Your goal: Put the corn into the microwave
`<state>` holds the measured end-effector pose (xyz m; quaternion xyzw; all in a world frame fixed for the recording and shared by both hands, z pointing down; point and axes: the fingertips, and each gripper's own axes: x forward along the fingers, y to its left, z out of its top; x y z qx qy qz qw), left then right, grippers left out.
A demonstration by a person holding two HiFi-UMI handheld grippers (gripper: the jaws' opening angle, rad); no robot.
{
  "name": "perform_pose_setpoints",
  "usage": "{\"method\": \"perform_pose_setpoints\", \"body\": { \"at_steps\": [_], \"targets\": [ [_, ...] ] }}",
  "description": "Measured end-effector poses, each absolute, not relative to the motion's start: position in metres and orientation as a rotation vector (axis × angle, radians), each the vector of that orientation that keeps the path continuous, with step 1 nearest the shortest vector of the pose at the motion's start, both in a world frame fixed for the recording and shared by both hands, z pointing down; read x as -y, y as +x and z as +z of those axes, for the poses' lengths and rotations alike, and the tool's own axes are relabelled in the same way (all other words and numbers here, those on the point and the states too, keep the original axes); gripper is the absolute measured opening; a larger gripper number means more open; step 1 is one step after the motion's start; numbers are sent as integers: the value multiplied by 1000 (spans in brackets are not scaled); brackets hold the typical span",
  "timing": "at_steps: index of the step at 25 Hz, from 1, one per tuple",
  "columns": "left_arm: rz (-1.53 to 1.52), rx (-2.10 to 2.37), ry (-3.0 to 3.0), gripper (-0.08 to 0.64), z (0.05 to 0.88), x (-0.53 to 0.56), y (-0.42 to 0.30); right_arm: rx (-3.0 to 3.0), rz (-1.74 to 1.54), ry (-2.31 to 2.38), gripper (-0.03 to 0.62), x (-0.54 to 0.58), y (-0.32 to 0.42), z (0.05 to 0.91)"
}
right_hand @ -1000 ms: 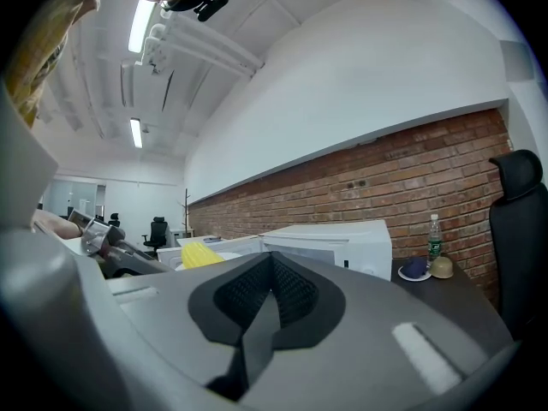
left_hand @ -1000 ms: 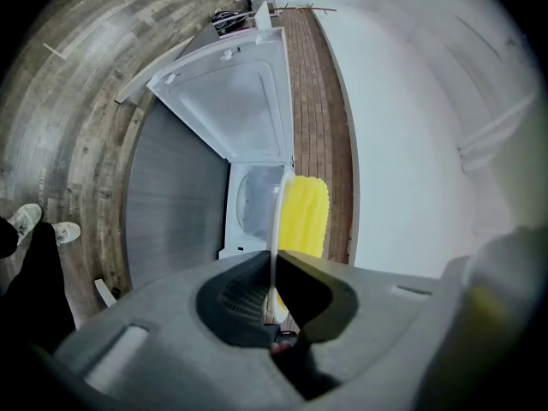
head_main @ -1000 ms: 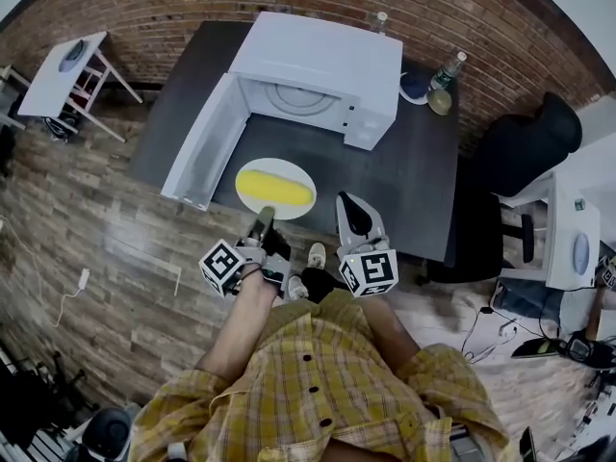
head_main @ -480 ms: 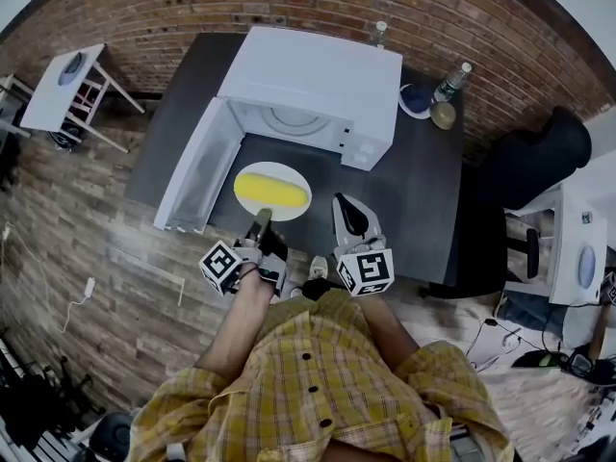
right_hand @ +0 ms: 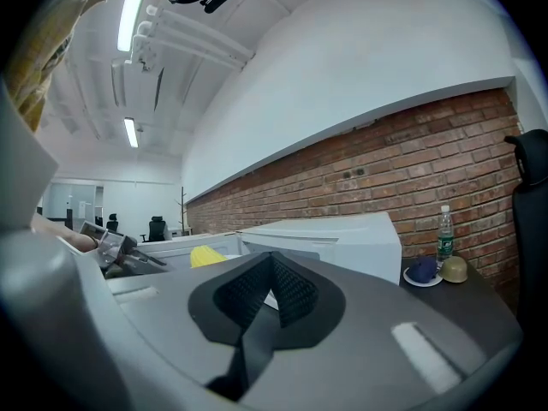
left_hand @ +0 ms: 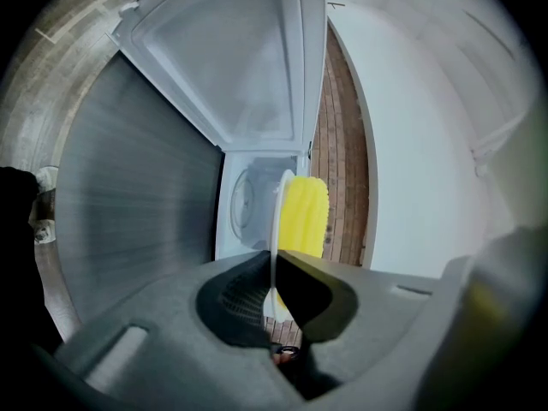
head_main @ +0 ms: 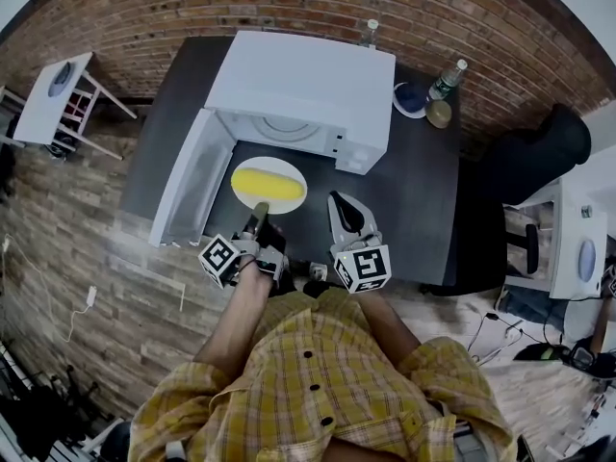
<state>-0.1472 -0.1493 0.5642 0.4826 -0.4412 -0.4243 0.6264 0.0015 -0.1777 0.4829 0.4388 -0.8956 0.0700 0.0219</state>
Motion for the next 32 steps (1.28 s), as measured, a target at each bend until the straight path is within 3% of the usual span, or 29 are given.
{"method": "perform_pose_setpoints", "body": {
  "at_steps": [32],
  "targets": [
    [-872,1035,1092,15,664,252,-173,2613,258,1515,3,204,-14,521]
  ]
}}
